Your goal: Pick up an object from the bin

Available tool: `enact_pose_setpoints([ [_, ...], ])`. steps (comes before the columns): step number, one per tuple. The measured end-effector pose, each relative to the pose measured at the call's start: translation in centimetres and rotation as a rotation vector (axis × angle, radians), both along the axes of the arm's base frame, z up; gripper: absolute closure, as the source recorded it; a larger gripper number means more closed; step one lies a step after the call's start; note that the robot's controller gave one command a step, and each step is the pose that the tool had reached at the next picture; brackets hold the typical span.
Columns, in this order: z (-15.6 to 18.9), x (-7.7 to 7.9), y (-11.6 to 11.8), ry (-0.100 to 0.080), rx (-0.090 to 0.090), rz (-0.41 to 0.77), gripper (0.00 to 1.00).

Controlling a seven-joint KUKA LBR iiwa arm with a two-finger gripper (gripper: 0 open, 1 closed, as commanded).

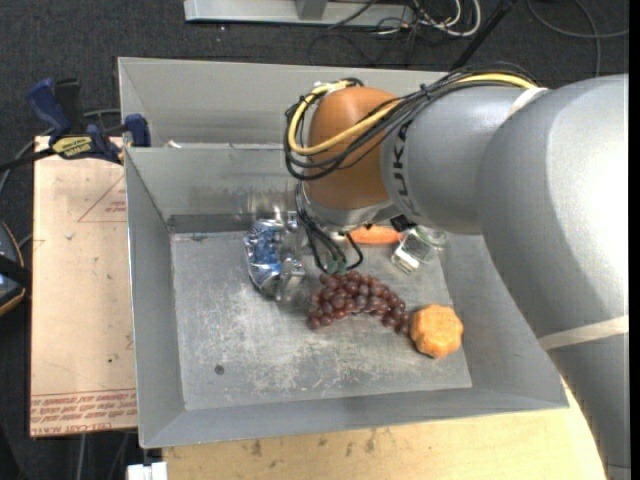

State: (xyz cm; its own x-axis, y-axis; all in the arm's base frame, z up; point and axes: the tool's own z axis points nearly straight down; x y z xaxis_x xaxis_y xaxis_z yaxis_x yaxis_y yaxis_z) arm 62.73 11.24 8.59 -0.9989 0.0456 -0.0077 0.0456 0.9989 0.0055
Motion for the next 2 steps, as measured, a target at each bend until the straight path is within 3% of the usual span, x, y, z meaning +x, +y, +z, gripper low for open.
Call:
enact_pose_setpoints([
  [2, 2.0, 0.0, -0.1, 0.0, -0.003, -0.001, 1.0],
])
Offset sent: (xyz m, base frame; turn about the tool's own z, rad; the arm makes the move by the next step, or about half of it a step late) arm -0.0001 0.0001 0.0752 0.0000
